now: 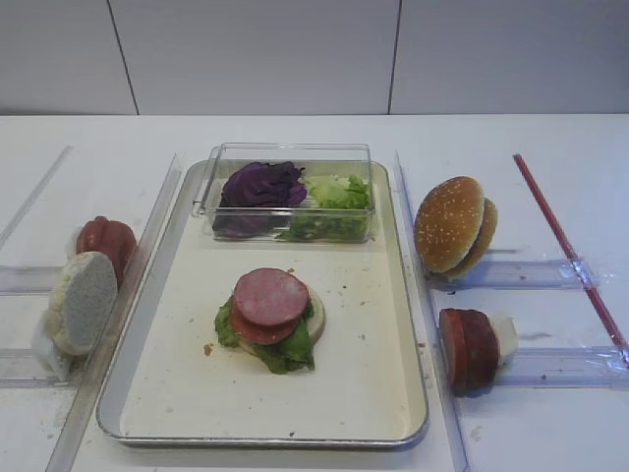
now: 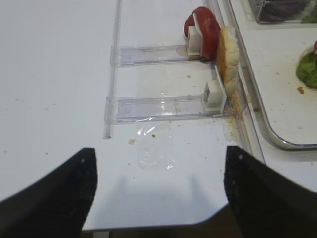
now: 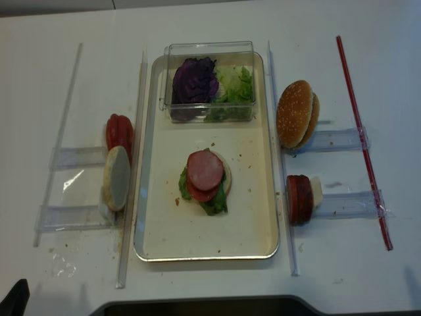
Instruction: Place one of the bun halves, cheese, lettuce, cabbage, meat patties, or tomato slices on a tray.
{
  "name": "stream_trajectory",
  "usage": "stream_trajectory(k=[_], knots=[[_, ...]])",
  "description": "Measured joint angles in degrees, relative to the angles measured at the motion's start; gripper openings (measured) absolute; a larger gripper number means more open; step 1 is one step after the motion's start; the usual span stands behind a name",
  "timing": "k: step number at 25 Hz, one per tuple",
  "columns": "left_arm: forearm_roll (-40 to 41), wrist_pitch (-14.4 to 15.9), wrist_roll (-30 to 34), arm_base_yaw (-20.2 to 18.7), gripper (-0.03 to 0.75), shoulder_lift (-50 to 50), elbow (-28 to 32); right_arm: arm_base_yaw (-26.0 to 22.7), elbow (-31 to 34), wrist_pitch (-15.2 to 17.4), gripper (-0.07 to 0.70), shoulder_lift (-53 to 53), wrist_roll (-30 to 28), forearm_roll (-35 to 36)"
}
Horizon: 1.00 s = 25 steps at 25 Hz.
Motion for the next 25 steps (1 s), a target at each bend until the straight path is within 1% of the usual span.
stream_trajectory(k=[25], knots=[[0.00,0.00,0.00,0.00,0.492,0.00,0.00,0.00,0.00,0.00,0.562,0.00,-0.10,0.00]])
